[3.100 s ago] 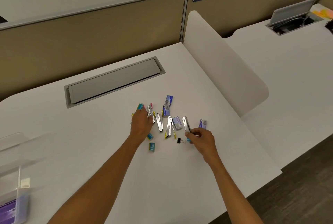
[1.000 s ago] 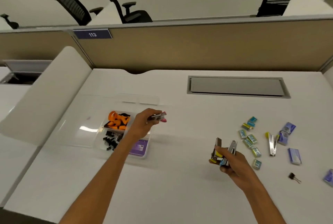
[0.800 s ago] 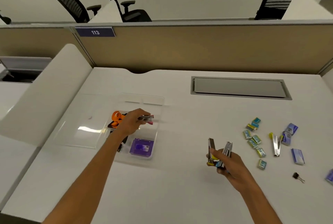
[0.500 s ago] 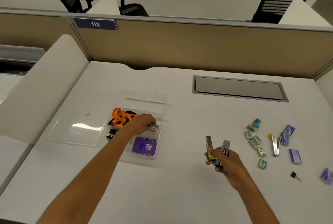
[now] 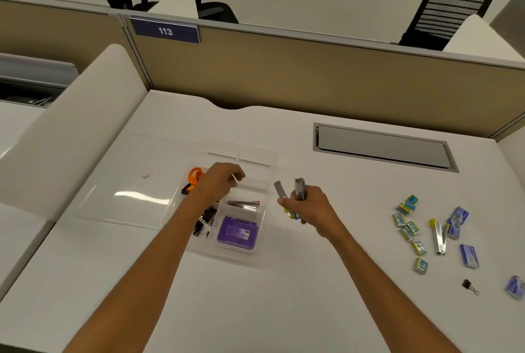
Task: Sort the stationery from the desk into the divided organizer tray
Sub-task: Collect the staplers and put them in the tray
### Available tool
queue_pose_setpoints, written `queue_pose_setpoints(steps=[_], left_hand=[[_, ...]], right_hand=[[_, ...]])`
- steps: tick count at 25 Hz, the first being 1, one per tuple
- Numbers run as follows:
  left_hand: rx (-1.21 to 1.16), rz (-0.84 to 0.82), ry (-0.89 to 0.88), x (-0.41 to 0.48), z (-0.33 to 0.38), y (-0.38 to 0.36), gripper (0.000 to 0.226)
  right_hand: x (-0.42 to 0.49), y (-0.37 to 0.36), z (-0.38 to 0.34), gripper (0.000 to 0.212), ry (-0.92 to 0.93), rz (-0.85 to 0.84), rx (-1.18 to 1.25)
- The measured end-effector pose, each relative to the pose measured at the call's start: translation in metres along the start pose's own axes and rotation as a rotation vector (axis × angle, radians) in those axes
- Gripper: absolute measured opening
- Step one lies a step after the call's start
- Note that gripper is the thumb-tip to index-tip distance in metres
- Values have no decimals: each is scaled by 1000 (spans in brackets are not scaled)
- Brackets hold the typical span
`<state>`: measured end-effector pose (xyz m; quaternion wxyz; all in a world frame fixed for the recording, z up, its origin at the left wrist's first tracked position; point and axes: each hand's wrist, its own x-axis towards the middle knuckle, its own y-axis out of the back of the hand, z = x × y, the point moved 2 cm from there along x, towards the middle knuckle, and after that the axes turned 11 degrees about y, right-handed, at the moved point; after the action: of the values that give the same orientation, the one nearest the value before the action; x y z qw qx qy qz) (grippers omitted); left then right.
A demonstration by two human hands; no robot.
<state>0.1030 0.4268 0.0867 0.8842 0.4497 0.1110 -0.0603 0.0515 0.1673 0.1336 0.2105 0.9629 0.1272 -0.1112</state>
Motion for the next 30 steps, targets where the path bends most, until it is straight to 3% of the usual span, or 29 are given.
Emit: queue_pose_setpoints(steps=[3, 7, 11, 13, 16, 20, 26, 30], left_hand=[[-194, 150, 45, -27, -10, 15, 26], [-332, 159, 109, -59, -21, 18, 24], [-319, 166, 105, -71, -39, 11, 27], [-322, 156, 99, -71, -45, 6, 27], [-341, 132, 100, -69, -45, -1, 24], [-337, 109, 79, -63, -39, -6, 22], [-367, 100, 84, -62, -43, -10, 23], [-369, 86, 108, -61, -46, -17, 23]], right_hand=[[50, -30, -23, 24, 110, -127, -279], [98, -69, -30, 32, 278, -245, -686], [111, -97, -14, 19, 435, -343, -924], [111, -106, -4, 12, 545, -324, -1027], [109, -116, 6, 20, 650, -262, -1142], [109, -123, 18, 33, 586, -231, -1217], [115, -113, 9, 16, 426, -183, -958], [116, -113, 9, 20, 378, -217, -886]])
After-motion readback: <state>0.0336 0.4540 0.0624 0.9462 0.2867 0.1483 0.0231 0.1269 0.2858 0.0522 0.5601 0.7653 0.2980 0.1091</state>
